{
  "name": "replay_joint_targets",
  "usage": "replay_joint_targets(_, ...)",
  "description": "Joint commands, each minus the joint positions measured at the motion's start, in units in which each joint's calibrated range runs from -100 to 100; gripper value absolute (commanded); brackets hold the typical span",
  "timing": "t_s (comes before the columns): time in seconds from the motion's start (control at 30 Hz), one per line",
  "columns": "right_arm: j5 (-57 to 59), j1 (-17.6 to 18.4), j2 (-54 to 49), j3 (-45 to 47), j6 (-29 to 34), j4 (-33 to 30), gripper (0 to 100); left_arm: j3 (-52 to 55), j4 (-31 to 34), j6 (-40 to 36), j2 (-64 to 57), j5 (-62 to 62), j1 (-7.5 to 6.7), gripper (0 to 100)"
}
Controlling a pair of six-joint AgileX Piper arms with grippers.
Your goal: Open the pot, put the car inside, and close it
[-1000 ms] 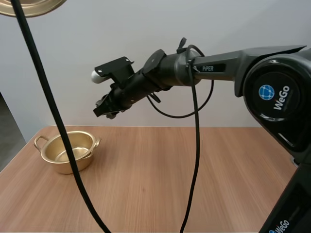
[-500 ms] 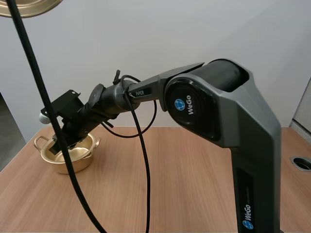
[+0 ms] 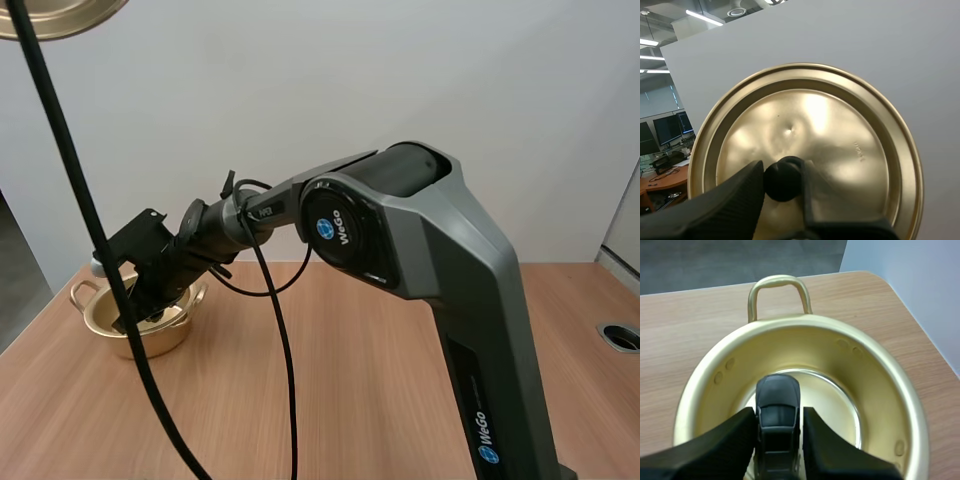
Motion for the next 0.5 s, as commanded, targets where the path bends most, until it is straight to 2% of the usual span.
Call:
replay_joint_targets(0.0, 0.11, -0.15, -0.03, -0.02, -0.01, -0.26, 61, 0.00, 1.14, 0.07, -0.01, 0.26, 0.02, 0)
replay_joint_targets(0.17, 0.53, -0.24, -0.86, -0.02, 0.77, -1.51, 60, 0.12, 5.07, 1.43, 0.13, 0.77, 0.02, 0)
replay_joint_targets(0.2, 0.75, -0.24, -1.20, -0.02, 0.87, -1.60, 58, 0.12, 5.98, 1.43, 0.13, 0.77, 0.02, 0)
replay_joint_targets(0.23, 1.67, -0.33, -1.69, -0.02, 1.57, -2.33, 53, 0.12, 6.76, 1.43, 0.26, 0.94, 0.02, 0)
replay_joint_targets(0.27, 2.78, -0.50, -2.42, -0.02, 2.42, -3.33, 42, 0.12, 7.40, 1.43, 0.57, 1.22, 0.02, 0)
replay_joint_targets(0.37, 7.34, -1.36, -5.76, -0.02, 4.90, -7.32, 0, 1.42, 11.03, 1.43, 2.59, 4.42, 0.02, 0)
replay_joint_targets(0.47, 11.15, -2.86, -9.59, -0.02, 8.80, -12.99, 0, 5.34, 15.68, 0.64, 5.19, 6.00, 0.02, 0)
